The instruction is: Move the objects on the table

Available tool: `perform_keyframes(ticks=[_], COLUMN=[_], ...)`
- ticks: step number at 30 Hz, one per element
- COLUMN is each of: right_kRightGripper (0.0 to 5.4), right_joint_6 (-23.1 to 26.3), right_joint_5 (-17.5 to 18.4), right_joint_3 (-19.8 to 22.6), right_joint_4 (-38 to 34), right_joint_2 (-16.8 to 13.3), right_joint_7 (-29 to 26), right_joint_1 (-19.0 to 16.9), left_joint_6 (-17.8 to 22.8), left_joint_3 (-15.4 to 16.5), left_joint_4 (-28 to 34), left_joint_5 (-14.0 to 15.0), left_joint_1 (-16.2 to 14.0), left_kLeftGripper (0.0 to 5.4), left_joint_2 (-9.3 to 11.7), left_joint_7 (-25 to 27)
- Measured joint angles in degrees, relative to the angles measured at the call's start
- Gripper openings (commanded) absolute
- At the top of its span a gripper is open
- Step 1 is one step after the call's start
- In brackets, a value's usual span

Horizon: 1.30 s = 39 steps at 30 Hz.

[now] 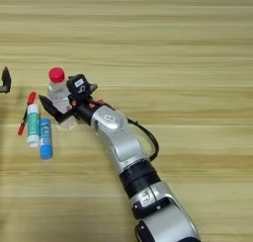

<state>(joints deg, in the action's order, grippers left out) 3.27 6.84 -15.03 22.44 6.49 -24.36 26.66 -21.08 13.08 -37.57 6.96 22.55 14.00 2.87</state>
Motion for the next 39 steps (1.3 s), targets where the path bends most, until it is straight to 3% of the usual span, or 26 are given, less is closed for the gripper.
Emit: perform_keyframes(ticks=[12,16,26,39], right_kRightGripper=[3.7,3.46,3.34,3.34], right_joint_6=[0.01,0.01,0.11,2.6], right_joint_5=[0.0,-0.02,-0.83,-0.82], right_joint_3=[-0.11,-0.13,0.42,9.23], right_joint_4=[0.0,-0.01,-1.99,-12.81], right_joint_2=[0.22,0.27,-0.21,-4.81], right_joint_7=[-1.15,-1.15,0.09,6.61], right_joint_1=[-0.07,-0.08,-0.49,1.07], left_joint_6=[0.0,0.0,0.01,0.02], left_joint_3=[0.0,0.0,-0.01,-0.07], left_joint_4=[0.2,0.22,0.4,0.48], left_joint_5=[0.0,0.0,-0.02,-0.05], left_joint_1=[0.0,0.0,0.0,0.0], left_kLeftGripper=[5.4,5.4,5.4,5.4], left_joint_2=[0.0,0.0,-0.02,-0.13], left_joint_7=[-0.02,-0.03,-0.15,-0.34])
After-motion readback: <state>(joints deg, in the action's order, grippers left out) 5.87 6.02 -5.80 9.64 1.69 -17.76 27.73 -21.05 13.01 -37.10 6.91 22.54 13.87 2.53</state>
